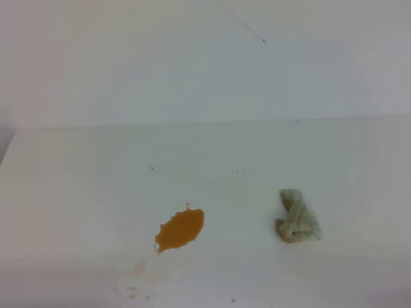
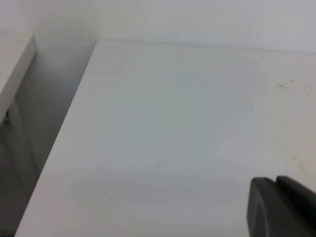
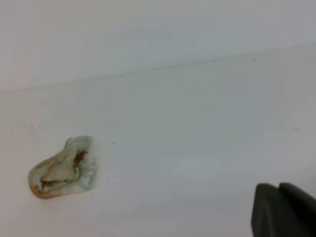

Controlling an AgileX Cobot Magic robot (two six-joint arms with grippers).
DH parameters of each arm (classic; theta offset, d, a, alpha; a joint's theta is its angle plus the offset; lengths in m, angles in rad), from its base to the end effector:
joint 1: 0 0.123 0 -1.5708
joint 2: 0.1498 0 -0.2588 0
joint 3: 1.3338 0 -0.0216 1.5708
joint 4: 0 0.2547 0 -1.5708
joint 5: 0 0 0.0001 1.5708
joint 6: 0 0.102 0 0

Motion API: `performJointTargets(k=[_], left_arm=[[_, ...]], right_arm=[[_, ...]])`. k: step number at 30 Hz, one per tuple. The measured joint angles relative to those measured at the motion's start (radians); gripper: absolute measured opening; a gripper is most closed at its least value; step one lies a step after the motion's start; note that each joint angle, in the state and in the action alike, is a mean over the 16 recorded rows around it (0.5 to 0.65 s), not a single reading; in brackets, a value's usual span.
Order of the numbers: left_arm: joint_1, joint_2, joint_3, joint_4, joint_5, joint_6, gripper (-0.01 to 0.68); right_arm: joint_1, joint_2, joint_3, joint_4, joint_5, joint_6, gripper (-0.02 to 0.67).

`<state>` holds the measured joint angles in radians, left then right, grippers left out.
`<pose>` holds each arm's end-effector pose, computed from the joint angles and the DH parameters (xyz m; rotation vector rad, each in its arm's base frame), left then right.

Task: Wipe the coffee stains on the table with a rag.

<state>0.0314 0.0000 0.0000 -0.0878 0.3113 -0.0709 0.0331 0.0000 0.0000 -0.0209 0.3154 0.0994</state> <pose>0.0954 0.0002 0.1827 -0.1474 1.7890 -0.1122 0.0953 0.0025 0.1822 0.0464 1.7990 0.0746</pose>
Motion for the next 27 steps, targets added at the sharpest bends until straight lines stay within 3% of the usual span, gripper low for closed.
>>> performJointTargets(k=[27], left_arm=[[0.000,0.000,0.000,0.000,0.000,0.000,-0.002]], right_arm=[[0.000,0.000,0.000,0.000,0.000,0.000,0.000]])
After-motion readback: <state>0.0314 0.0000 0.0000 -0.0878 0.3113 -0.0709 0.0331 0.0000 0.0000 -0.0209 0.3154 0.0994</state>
